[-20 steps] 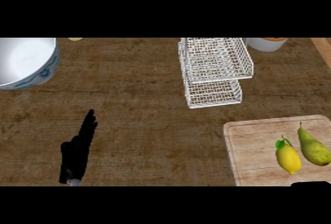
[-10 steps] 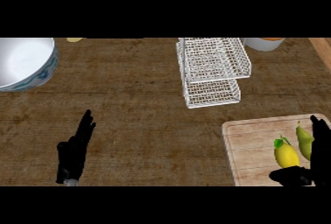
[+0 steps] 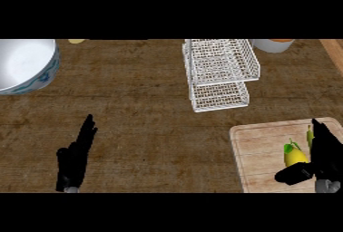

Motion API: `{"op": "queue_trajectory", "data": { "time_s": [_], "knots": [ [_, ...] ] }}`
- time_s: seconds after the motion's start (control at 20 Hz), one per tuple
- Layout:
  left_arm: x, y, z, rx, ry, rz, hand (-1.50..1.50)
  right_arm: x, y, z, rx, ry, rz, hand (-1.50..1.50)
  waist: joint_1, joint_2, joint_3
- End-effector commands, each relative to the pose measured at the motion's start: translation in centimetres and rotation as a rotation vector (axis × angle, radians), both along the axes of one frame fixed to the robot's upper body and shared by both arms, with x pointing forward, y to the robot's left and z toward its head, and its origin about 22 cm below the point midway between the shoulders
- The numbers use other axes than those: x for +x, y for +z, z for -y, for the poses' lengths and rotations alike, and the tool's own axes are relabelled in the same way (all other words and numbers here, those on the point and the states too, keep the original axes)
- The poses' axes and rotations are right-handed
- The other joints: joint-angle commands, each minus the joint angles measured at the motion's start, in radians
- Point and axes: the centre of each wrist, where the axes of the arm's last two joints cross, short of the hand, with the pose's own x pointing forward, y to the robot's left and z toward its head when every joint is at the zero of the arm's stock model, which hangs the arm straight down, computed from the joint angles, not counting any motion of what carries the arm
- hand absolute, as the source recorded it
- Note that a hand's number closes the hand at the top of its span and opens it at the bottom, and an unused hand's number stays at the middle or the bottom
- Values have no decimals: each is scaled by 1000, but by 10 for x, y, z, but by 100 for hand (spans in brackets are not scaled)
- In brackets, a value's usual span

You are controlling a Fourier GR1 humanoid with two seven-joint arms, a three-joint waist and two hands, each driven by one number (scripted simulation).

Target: Pick the lemon from the cutting board and place it in the tiered basket

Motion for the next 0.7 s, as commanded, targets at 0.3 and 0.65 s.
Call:
{"op": "queue_trajectory", "data": {
  "time_s": [0.3, 0.65],
  "knots": [
    [-7, -19, 4, 2, 28, -62, 0, 19, -16, -8, -20, -137, -182, -150, -5, 5, -4],
    [-19, -22, 4, -16, 19, -46, 0, 23, -28, 9, 37, -163, -227, -150, -6, 3, -4]
  ]
}}
